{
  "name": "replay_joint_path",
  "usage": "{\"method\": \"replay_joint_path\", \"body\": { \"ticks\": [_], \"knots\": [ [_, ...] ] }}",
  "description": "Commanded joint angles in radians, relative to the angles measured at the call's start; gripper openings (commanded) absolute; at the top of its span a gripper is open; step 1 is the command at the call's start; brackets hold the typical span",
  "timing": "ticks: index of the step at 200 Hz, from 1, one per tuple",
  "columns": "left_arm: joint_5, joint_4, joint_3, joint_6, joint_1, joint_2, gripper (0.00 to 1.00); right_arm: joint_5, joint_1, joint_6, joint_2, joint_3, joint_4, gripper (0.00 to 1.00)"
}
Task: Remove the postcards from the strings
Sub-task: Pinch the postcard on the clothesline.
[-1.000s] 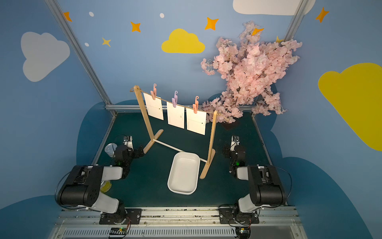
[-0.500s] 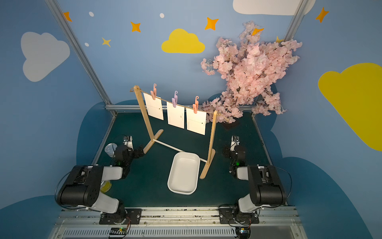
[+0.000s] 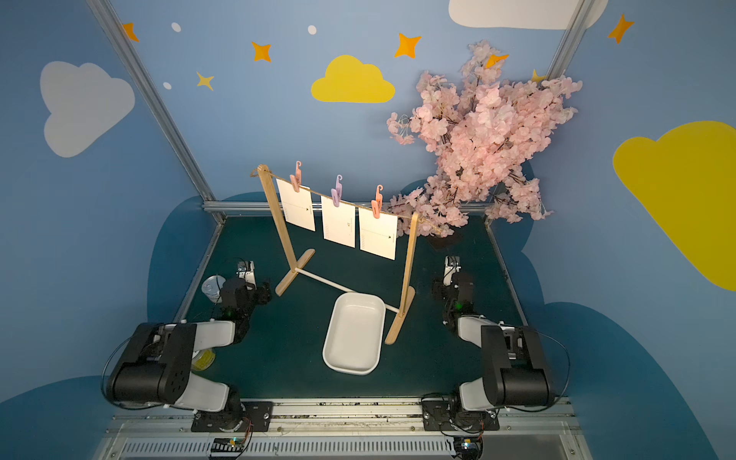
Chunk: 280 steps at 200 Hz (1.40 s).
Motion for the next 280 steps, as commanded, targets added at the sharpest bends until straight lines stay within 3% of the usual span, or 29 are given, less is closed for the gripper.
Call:
{"method": "replay_joint_path", "body": {
  "ticks": [1, 51, 117, 199, 254, 280],
  "knots": [
    [-0.096, -0.248, 0.118, -0.064, -0.003, -0.160, 0.71, 0.047, -0.011, 0.081, -0.108, 0.141, -0.301, 0.62],
    [0.077, -0.529, 0.228, -0.245, -0.022, -0.399, 0.70, 0.058, -0.021, 0.164, -0.295, 0.291, -0.631, 0.62],
    [0.214, -0.729, 0.325, -0.270, -0.180, -0.518, 0.67, -0.047, -0.025, 0.241, -0.486, 0.443, -0.833, 0.64],
    [0.274, -0.842, 0.510, -0.225, -0.395, -0.484, 0.69, -0.200, -0.026, 0.255, -0.477, 0.748, -0.972, 0.66],
    [0.333, -0.743, 0.532, -0.270, -0.482, -0.435, 0.69, -0.353, -0.018, 0.255, -0.437, 0.903, -1.015, 0.66],
    [0.351, -0.704, 0.566, -0.259, -0.537, -0.396, 0.70, -0.366, -0.006, 0.255, -0.429, 0.951, -1.014, 0.67]
  ]
}}
